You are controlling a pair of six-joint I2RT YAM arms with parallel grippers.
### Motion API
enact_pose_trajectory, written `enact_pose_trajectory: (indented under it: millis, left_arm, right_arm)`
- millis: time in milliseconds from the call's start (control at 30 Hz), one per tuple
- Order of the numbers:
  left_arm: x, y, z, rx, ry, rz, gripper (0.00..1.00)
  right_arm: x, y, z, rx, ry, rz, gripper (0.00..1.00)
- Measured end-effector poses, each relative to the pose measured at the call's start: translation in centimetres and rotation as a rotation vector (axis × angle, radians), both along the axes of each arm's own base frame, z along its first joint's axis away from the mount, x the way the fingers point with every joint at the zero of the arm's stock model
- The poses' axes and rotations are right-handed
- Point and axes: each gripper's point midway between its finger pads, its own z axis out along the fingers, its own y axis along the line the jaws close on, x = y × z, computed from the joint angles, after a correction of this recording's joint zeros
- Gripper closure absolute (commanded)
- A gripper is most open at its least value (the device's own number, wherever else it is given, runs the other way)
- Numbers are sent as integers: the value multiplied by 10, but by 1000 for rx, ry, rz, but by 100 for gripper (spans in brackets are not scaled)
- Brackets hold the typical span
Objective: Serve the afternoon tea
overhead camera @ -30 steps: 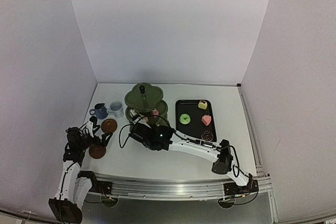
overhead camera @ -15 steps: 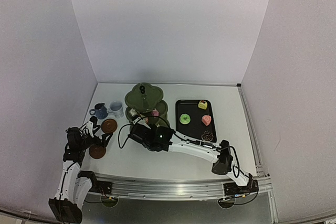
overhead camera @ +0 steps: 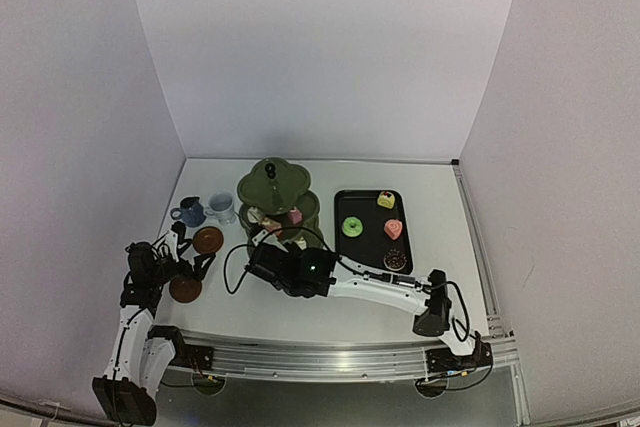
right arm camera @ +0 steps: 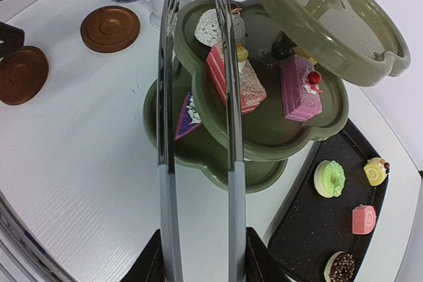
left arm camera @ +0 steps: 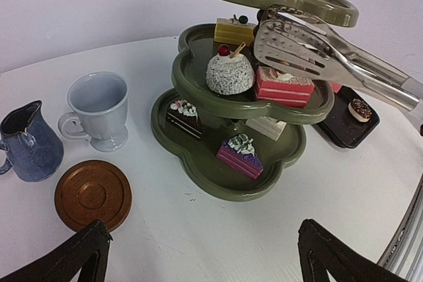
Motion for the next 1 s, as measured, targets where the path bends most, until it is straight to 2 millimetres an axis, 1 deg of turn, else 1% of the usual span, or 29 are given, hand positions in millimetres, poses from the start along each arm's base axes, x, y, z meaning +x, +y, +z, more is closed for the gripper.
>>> enact_pose_trajectory:
  millis: [67,167,367,500,667,1000]
  left_arm:
    - [0,0,0,0,0,-1,1]
    - [0,0,0,0,1,-1,1]
    - [0,0,-1,-1,4,-2,1]
    - [0,0,-1,-2,5,-3,0]
    - [0,-1,-1,-5,8,-9,1]
    - [-1,-3,-1,-8,8,-17,1]
  right_arm:
    - [-5,-1,2,14,19,13,69]
    - [-14,-9,2,21,64,34,69]
    - [-36,-33,1,25,158,73,69]
    - [-42,-52,6,39,188,65,70]
    - [-42,-70,9,54,202,32,69]
    - [-32,-82,-6,27,219,-14,69]
